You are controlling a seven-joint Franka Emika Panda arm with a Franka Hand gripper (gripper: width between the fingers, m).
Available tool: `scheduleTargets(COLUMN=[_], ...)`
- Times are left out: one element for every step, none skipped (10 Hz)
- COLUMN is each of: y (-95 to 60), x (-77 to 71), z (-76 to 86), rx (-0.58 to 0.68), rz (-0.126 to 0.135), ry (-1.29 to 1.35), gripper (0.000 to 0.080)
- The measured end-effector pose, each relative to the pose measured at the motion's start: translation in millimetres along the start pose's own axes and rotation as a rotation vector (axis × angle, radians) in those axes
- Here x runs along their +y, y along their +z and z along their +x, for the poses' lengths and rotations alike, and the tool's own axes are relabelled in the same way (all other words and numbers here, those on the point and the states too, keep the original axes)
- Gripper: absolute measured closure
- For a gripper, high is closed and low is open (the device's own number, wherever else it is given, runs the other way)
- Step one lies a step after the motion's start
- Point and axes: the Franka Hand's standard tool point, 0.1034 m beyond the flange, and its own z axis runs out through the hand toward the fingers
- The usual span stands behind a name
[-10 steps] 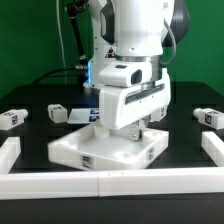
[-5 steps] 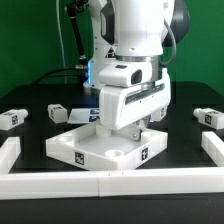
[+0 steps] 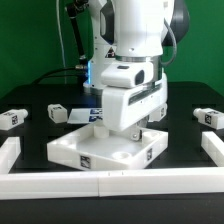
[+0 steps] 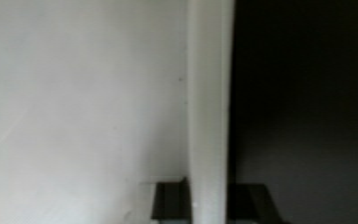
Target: Assemble square table
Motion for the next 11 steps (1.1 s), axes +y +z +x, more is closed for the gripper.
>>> scheduleTargets(y=[-2.1,-1.6,-1.3,-1.2,-1.2,-1.3,-1.8,-2.2,-1.9,0.1,0.2], x=[-4.7,-6.8,-4.7,-4.7,-4.8,-4.5,-4.6,-8.3,-13.3,-15.8,-15.0], z=[13.2,14.9,11.4,11.2,11.4,11.4,13.4,20.2,27.8,25.4,23.9], rx=[-0.009,-0.008,-0.010,-0.010,-0.010,-0.010,-0.007,-0.002,0.012,0.021,0.016], rz=[0.014,0.016,0.015,0.015,0.016,0.014,0.009,0.011,0.005,-0.006,0.000], ry=[-0.046,-0.049,-0.042,-0.042,-0.042,-0.070,-0.222,-0.311,-0.328,-0.323,-0.321], gripper=[0.0741,0.0741,0.0741,0.0741,0.0741,0.0741,0.0741,0.0741,0.0741,0.0741,0.0741])
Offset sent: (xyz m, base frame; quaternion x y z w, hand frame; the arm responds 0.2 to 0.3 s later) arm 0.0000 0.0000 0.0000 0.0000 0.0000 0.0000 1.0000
